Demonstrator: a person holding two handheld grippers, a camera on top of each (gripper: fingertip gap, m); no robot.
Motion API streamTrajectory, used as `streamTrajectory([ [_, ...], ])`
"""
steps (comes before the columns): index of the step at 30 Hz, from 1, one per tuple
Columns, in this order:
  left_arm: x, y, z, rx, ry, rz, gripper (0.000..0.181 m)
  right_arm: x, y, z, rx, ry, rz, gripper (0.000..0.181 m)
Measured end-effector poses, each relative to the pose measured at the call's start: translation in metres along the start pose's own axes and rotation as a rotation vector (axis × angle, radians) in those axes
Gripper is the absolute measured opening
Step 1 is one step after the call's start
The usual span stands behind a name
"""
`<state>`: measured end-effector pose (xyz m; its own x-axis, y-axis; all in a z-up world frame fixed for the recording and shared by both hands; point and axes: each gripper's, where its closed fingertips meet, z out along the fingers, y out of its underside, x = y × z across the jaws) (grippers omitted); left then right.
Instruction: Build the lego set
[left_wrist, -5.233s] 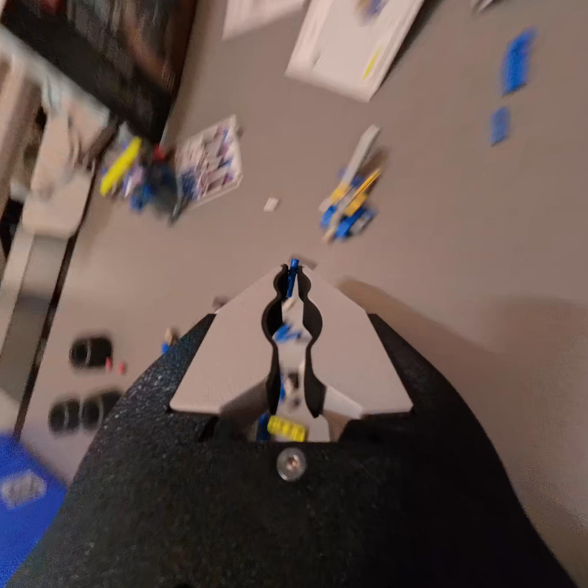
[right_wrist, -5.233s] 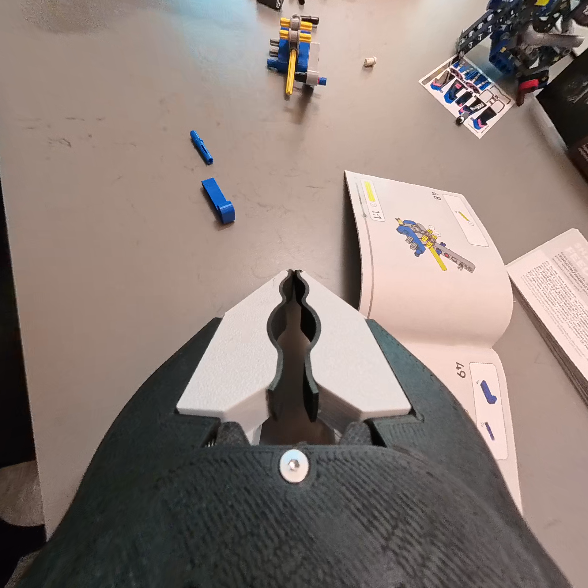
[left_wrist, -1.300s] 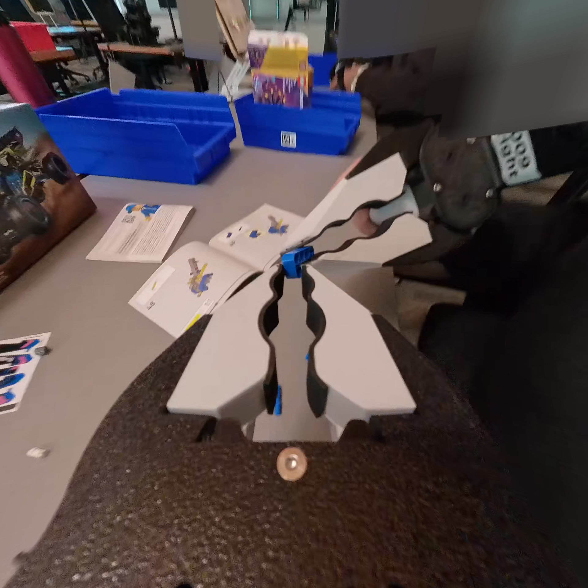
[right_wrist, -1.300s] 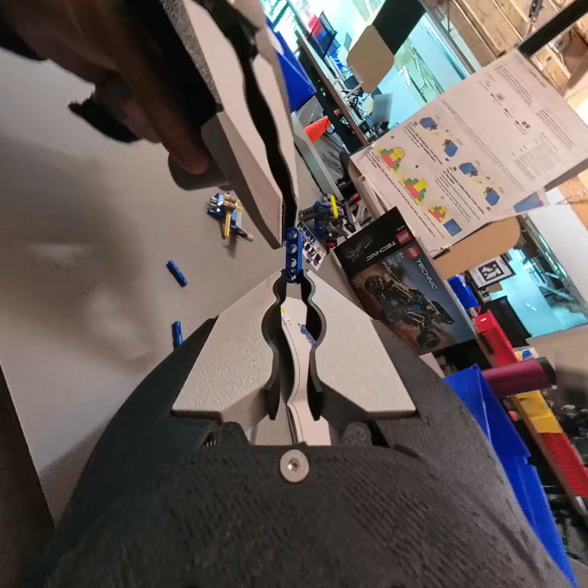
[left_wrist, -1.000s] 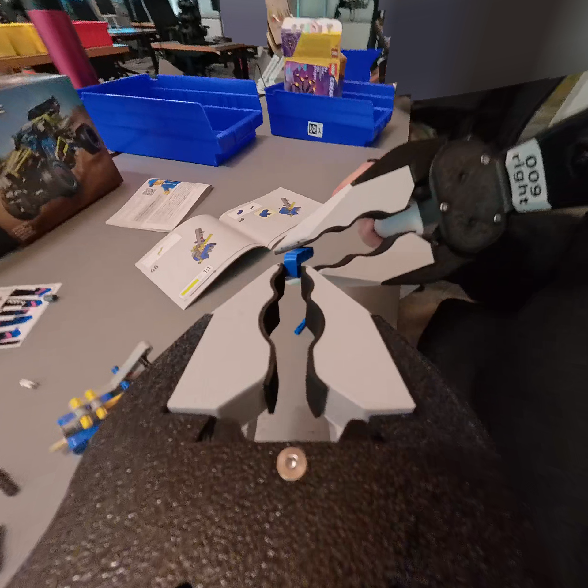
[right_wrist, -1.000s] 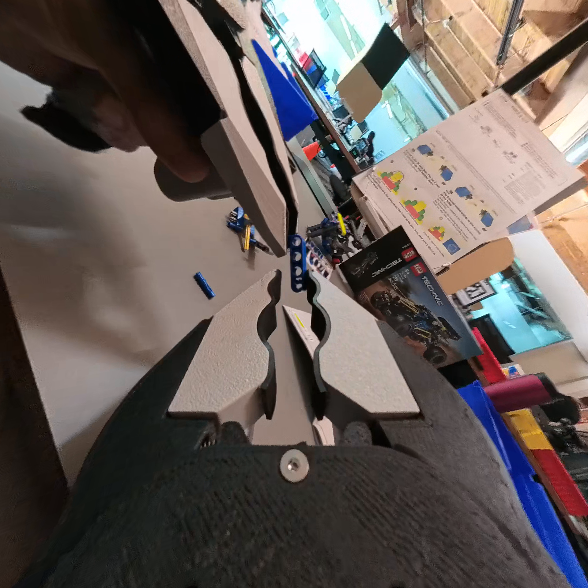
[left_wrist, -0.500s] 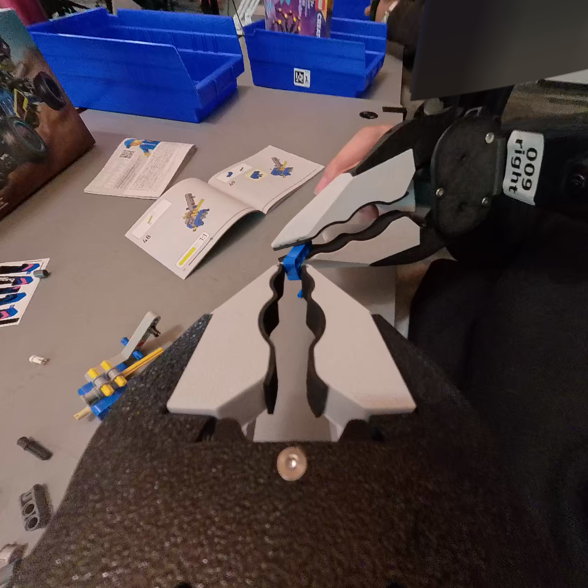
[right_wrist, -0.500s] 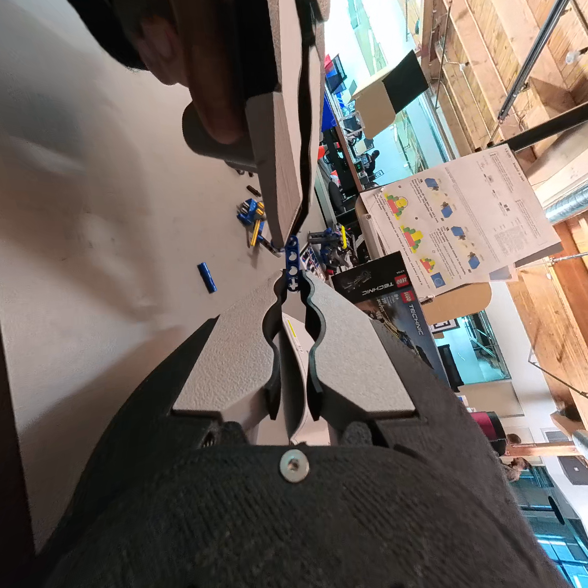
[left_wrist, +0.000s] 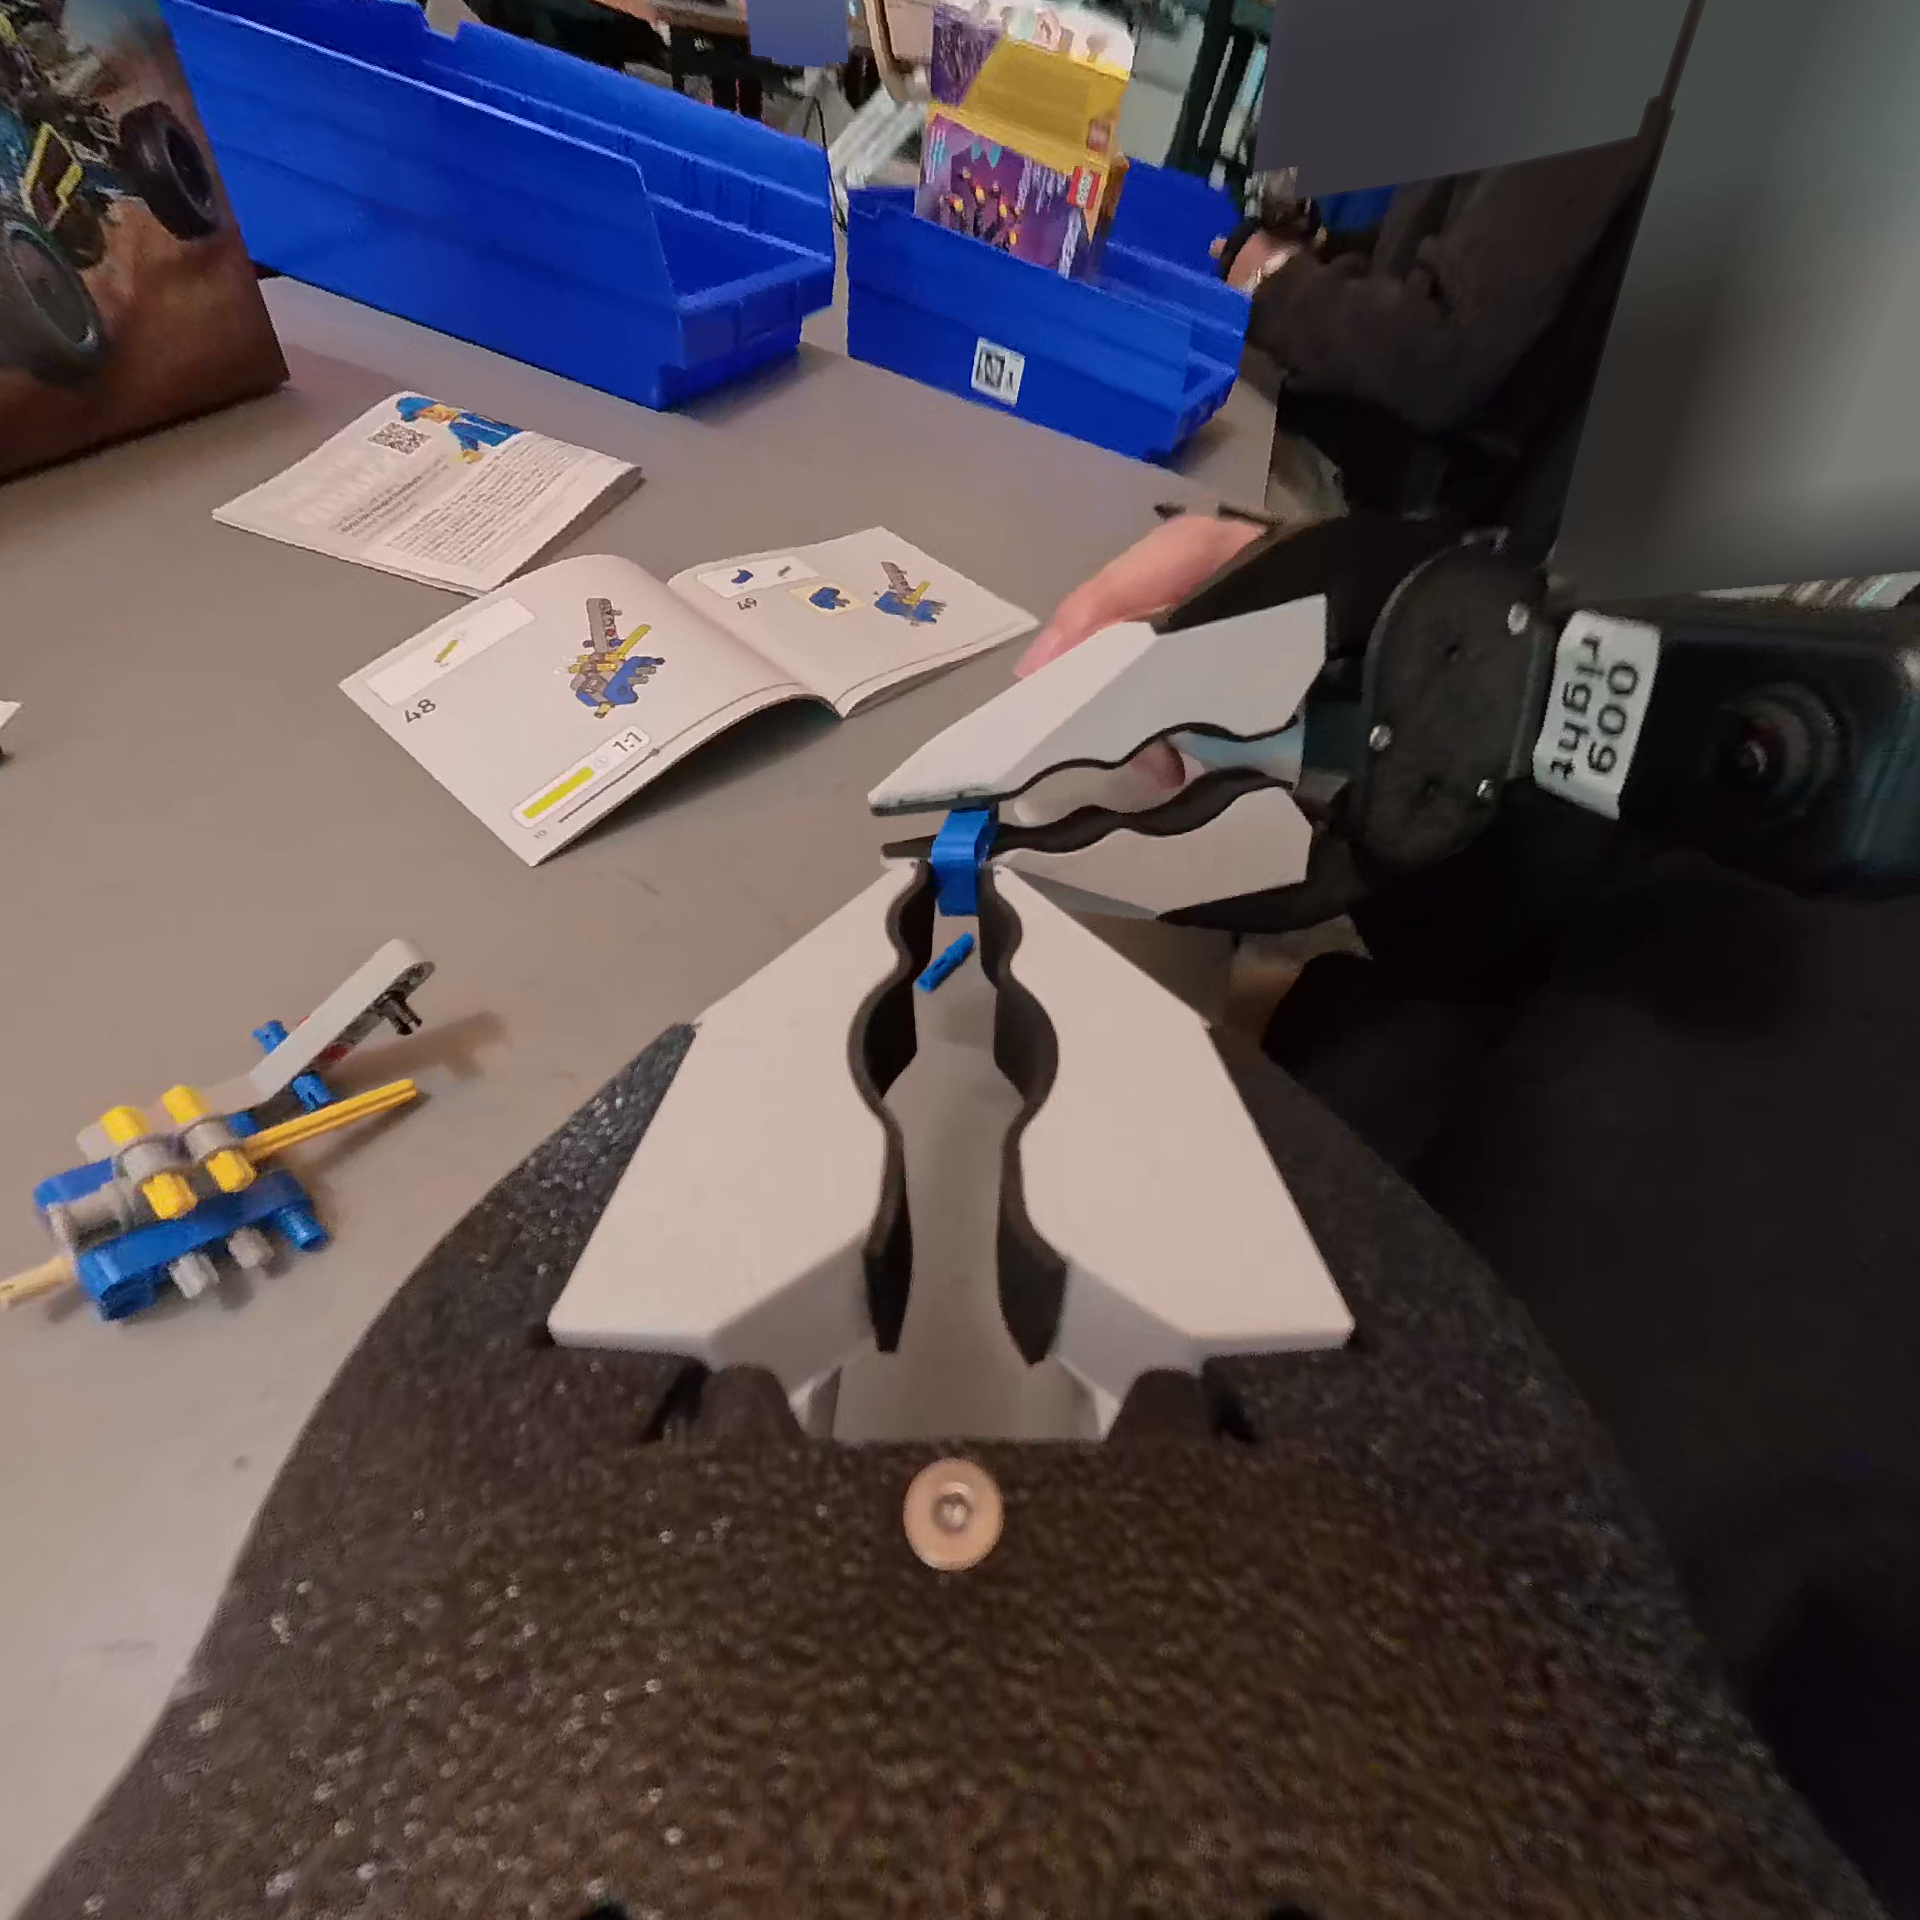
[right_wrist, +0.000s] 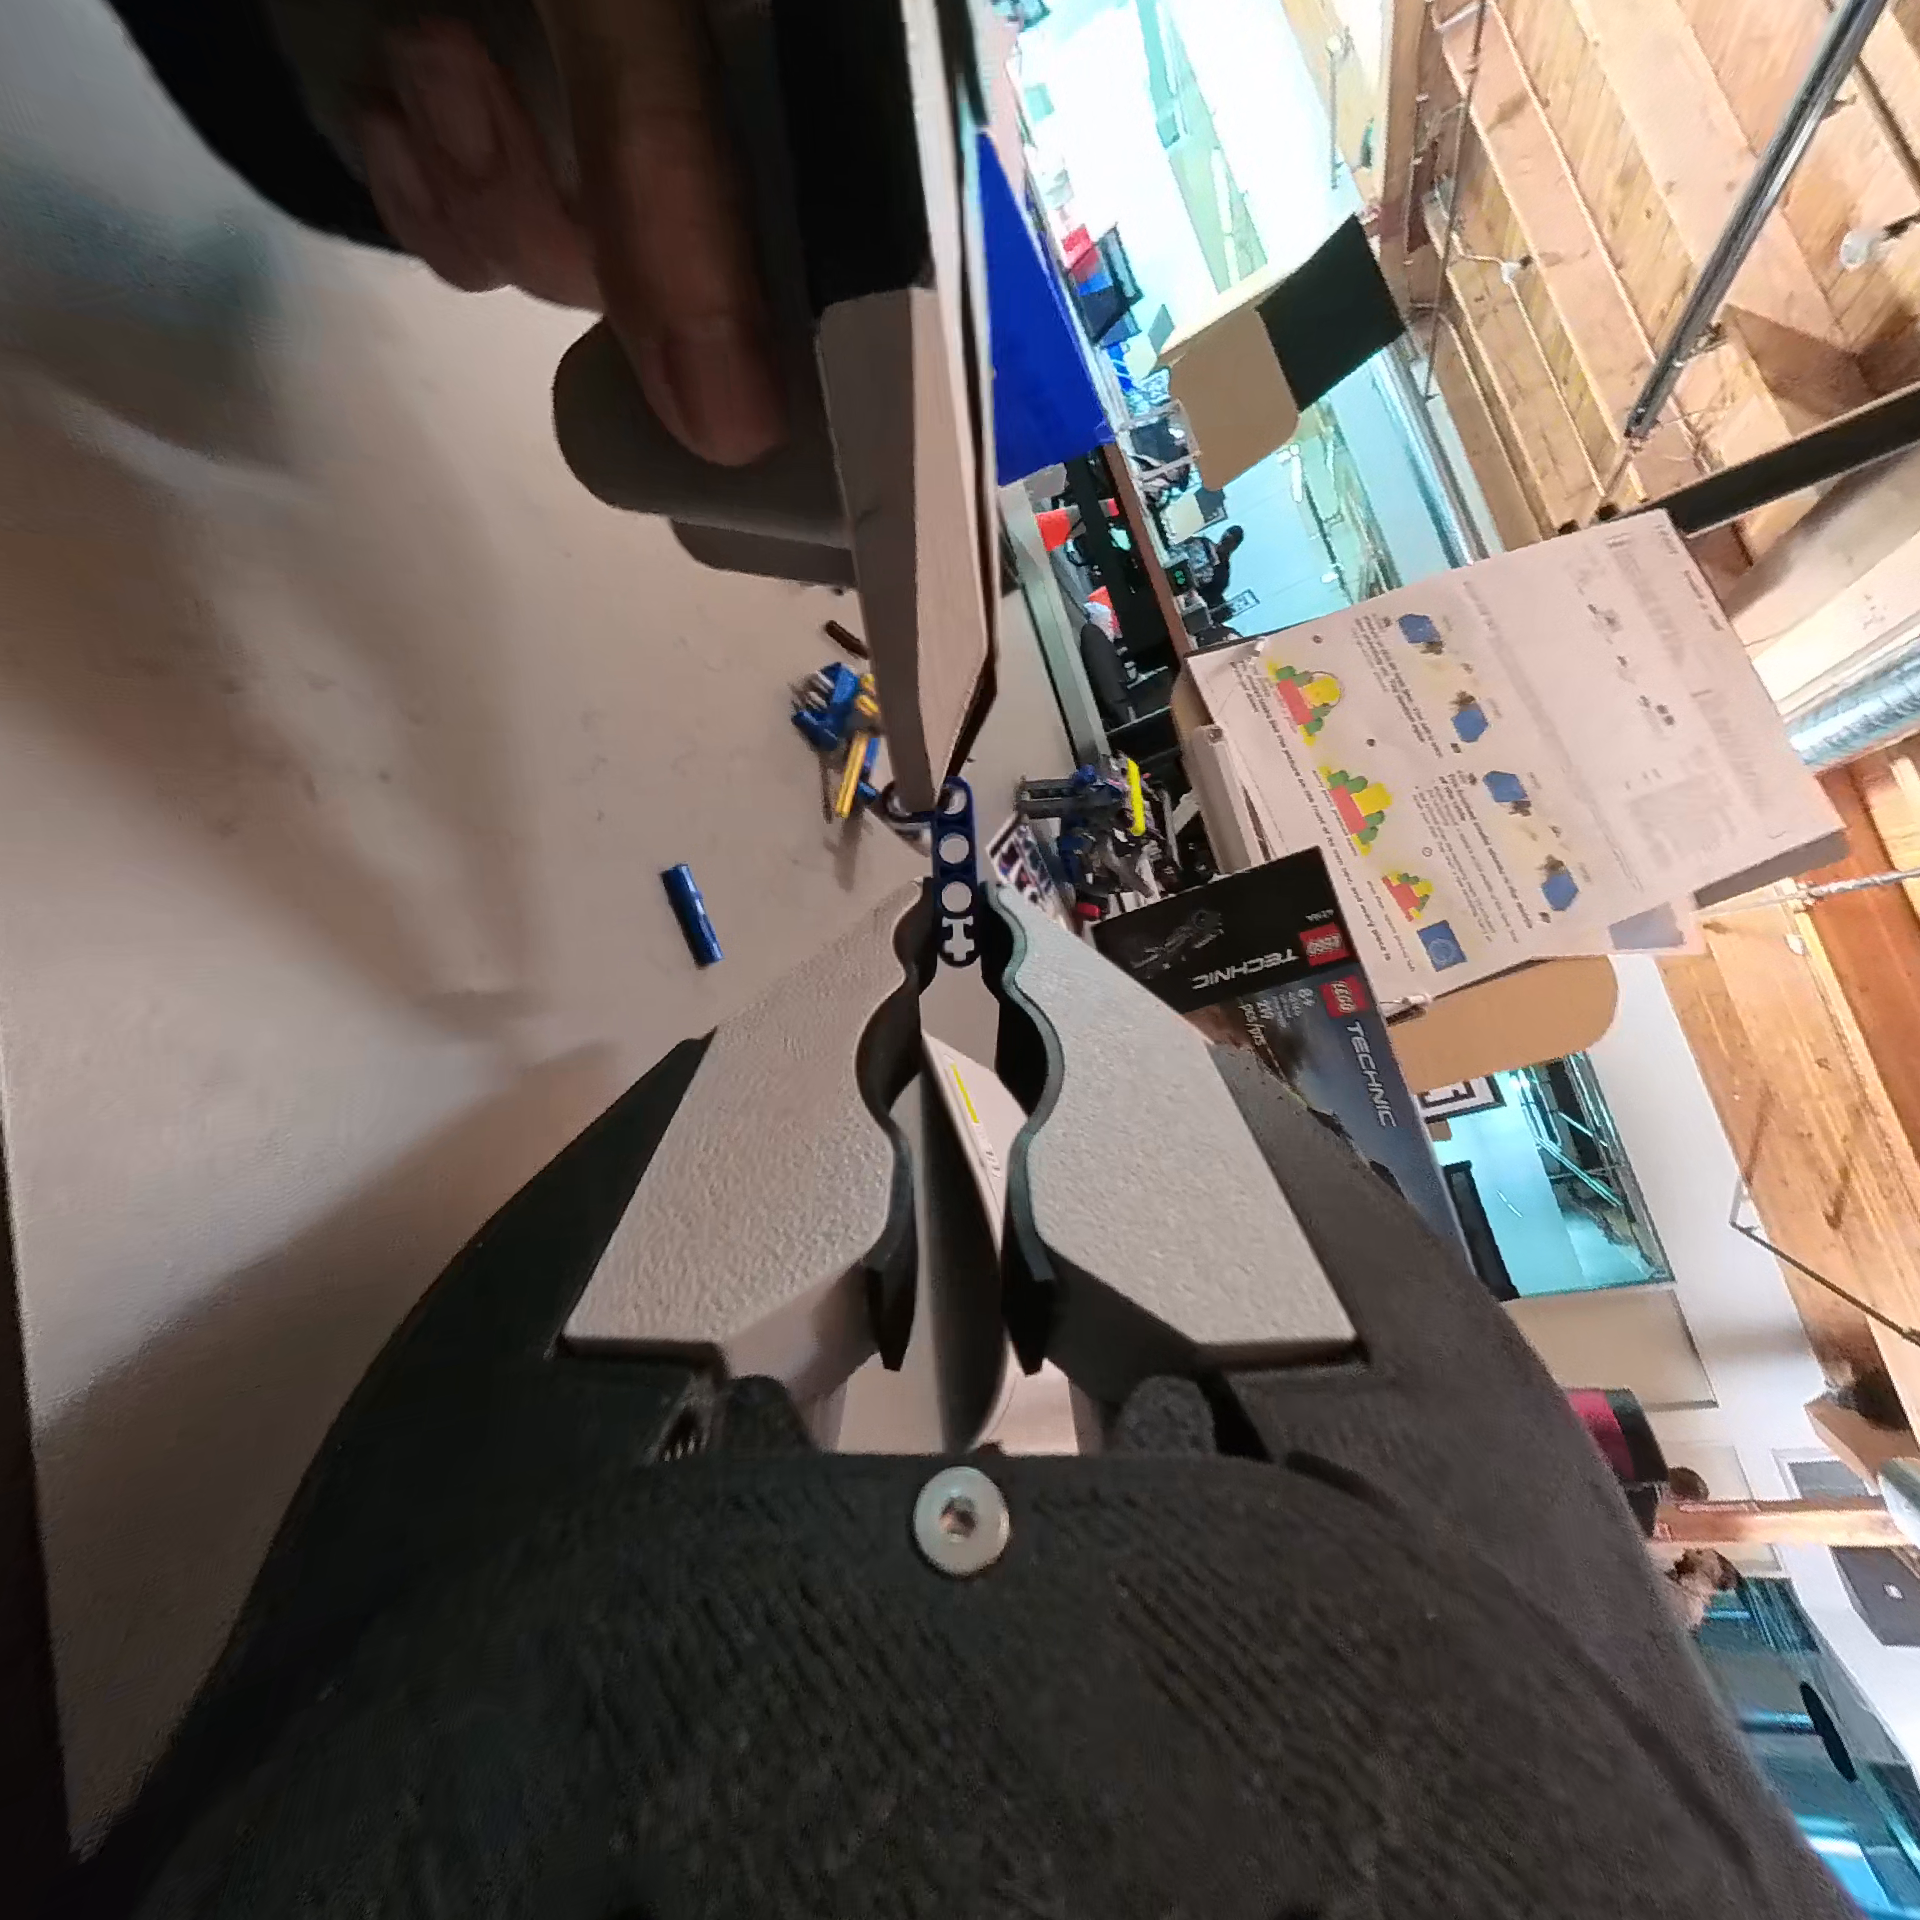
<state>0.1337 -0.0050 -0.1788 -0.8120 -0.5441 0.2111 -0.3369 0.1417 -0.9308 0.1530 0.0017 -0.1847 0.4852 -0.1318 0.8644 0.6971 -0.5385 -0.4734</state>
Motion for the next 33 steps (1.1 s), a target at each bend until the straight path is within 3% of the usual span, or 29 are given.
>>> streamTrajectory([
  [5,0.001,0.007,-0.006,-0.081,0.012,0.058,0.005,-0.005,-0.005,0.002,0.014,-0.015,-0.066,0.005],
  [25,0.001,0.019,-0.021,-0.177,0.055,0.287,0.011,-0.016,-0.021,0.013,0.062,-0.102,-0.195,0.005],
  [30,-0.004,0.016,-0.023,-0.169,0.064,0.253,0.006,-0.013,-0.021,0.015,0.071,-0.108,-0.15,0.006],
  [33,-0.005,0.016,-0.022,-0.153,0.087,0.222,0.005,-0.016,-0.019,0.012,0.097,-0.186,-0.013,0.008],
])
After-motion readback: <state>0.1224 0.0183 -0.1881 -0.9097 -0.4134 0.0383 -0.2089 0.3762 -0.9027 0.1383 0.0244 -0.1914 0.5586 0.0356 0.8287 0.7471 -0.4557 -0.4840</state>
